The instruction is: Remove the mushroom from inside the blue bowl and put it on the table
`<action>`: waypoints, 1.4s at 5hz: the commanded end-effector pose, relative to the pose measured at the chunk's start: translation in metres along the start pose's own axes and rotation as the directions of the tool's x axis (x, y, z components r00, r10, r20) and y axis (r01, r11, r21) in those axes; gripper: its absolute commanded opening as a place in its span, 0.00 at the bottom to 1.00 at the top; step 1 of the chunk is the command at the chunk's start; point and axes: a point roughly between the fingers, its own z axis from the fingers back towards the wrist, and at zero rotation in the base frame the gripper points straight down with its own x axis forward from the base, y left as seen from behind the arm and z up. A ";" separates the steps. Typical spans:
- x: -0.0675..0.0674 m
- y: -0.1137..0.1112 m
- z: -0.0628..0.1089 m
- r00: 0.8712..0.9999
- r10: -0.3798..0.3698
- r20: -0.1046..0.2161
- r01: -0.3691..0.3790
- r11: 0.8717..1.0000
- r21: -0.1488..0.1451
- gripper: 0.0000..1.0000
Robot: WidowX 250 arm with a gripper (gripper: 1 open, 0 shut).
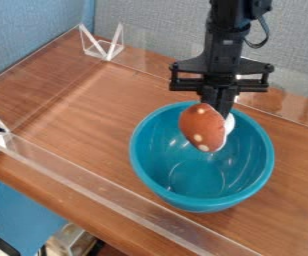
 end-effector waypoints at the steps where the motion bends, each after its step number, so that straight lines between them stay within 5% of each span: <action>1: 0.000 0.017 0.031 0.988 0.137 0.066 -0.133 0.989 -0.061 0.00; 2: 0.003 0.046 0.038 0.953 0.294 0.079 -0.289 0.955 -0.067 0.00; 4: 0.013 0.113 0.035 0.850 0.517 0.104 -0.516 0.856 -0.040 0.00; 6: 0.039 0.132 0.014 0.835 0.532 0.139 -0.536 0.844 -0.008 0.00; 7: 0.038 0.141 -0.011 0.811 0.566 0.149 -0.573 0.820 0.004 0.00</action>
